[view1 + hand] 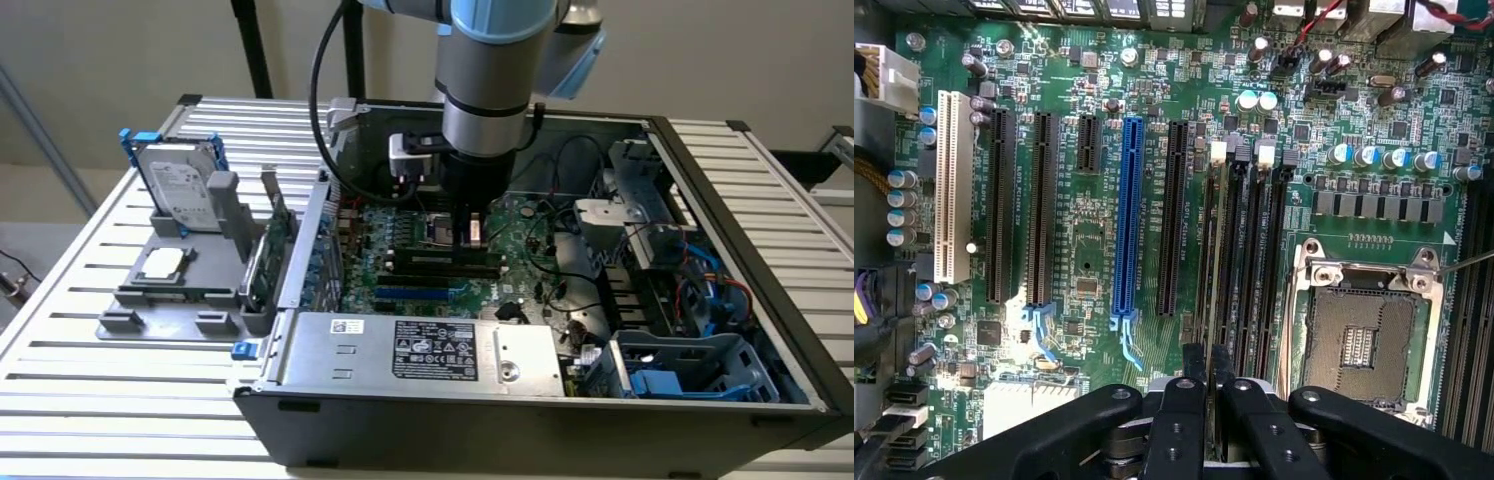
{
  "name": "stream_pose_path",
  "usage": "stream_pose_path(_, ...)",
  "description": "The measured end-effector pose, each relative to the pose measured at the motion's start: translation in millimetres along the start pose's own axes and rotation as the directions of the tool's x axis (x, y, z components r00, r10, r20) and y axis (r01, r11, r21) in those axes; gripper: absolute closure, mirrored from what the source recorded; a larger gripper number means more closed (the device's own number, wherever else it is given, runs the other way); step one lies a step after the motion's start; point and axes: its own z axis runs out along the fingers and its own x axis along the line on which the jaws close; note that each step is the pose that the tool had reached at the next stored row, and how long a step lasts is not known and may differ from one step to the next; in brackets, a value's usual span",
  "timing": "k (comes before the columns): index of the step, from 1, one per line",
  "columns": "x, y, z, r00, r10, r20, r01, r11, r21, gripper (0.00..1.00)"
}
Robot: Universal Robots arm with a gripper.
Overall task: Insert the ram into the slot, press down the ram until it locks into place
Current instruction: 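Insert the ram into the slot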
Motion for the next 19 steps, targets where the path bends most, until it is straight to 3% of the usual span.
stream_pose_path(19, -1.4, 0.9, 4.2, 1.0, 0.0, 0.0, 0.0, 1.0, 0.0006, 0.87)
